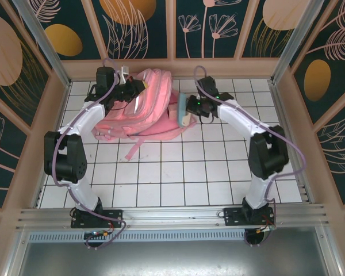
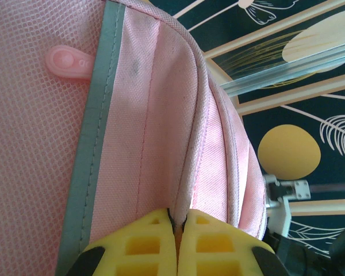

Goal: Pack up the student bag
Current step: Place the loose stationery in the student bag.

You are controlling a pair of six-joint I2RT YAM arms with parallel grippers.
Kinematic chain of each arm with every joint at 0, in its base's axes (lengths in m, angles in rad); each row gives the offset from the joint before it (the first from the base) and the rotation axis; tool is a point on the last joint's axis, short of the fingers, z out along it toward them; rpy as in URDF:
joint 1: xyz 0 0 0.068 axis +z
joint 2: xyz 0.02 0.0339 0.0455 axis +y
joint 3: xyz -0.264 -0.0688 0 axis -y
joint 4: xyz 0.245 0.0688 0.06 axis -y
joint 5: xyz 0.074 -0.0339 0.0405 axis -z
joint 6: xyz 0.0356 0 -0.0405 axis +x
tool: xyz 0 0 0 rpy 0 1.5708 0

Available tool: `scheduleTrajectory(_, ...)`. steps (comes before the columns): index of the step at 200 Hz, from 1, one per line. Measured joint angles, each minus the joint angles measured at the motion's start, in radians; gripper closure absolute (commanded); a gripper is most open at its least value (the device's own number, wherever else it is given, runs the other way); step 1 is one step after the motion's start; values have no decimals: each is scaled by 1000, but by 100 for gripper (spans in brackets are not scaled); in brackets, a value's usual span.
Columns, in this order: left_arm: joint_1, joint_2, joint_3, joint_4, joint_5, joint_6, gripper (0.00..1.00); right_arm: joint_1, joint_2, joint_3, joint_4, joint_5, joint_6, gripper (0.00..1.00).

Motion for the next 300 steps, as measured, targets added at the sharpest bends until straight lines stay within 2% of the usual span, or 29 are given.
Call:
scheduleTrajectory(29,0,-11,0,-1,-4,0,100,50,134,140,12,-55,0,99)
scheduleTrajectory(75,2,-30,-5,-2,-24,0,100,124,263,249,-10,-95,24,99)
scheduleTrajectory(145,2,-37,-6,-7,-31,0,100,139,367,353,-130,56,142,100)
scheduleTrajectory(182,2,-39,-8,-9,-31,0,100,143,388,379,-138,58,169,100)
scheduleTrajectory(220,4,-40,-14,-4,-43,0,100,143,470,496,-145,24,165,86)
scheduleTrajectory(241,10,-43,-21,-1,-56,0,100,144,509,563,-161,13,162,62)
scheduleTrajectory(250,11,-45,-23,0,-58,0,100,143,516,570,-166,13,151,56)
scheduleTrajectory(300,12,-49,-32,-2,-60,1,100,146,475,491,-170,16,140,52)
